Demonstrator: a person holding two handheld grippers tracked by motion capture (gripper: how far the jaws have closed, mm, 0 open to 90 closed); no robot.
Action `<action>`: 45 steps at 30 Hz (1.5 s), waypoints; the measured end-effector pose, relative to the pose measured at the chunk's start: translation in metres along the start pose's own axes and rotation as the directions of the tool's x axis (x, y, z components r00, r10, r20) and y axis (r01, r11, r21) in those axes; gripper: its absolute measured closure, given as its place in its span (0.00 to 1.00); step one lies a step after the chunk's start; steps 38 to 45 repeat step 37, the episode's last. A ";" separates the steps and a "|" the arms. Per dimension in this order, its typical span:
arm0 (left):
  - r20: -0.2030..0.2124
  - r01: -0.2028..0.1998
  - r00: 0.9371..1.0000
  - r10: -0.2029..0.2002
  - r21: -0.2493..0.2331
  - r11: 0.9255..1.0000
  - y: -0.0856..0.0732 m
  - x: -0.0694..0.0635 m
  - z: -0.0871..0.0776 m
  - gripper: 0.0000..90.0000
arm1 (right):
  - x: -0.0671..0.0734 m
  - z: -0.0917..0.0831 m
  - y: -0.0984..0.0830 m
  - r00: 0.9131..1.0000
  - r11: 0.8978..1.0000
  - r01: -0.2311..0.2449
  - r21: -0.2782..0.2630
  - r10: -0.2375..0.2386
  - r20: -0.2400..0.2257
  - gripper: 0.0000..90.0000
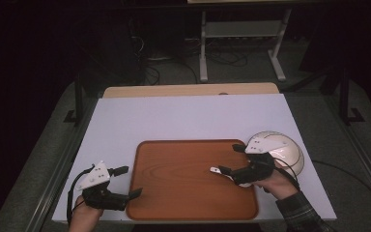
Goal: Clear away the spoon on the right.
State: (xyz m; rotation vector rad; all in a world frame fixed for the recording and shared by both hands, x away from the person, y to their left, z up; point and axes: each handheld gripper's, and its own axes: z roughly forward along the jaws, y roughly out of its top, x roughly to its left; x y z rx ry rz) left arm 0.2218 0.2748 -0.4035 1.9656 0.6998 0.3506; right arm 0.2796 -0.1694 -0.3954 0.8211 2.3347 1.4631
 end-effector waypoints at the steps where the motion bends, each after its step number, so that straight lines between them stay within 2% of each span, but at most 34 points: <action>1: 0.000 0.000 1.000 0.000 0.000 1.000 0.000 0.000 0.000 0.15 | 0.001 -0.003 0.001 1.000 1.000 0.001 -0.013 -0.001 0.001 0.11; 5: 0.000 0.000 1.000 0.000 0.001 1.000 0.000 0.000 0.000 0.15 | 0.002 -0.014 0.002 1.000 0.999 0.002 -0.048 -0.001 0.011 0.11; 6: 0.000 0.000 1.000 0.000 0.001 1.000 0.000 0.000 0.000 0.15 | 0.003 -0.021 0.000 1.000 0.998 0.000 -0.063 0.001 0.016 0.11; 16: 0.002 -0.001 1.000 0.001 0.002 1.000 -0.001 -0.001 -0.001 0.15 | 0.003 -0.044 -0.010 0.999 0.996 -0.012 -0.087 0.015 0.031 0.11; 27: -0.024 0.014 1.000 -0.014 0.000 1.000 -0.007 -0.005 -0.010 0.15 | -0.002 -0.072 -0.023 0.997 0.991 -0.032 -0.133 0.041 0.065 0.11; 35: -0.036 0.017 0.999 -0.017 0.000 1.000 -0.009 -0.007 -0.013 0.15 | -0.005 -0.079 -0.027 0.996 0.990 -0.030 -0.138 0.041 0.076 0.11; 45: -0.039 0.018 0.999 -0.018 0.000 1.000 -0.009 -0.007 -0.015 0.15 | -0.005 -0.080 -0.027 0.996 0.990 -0.030 -0.138 0.041 0.078 0.11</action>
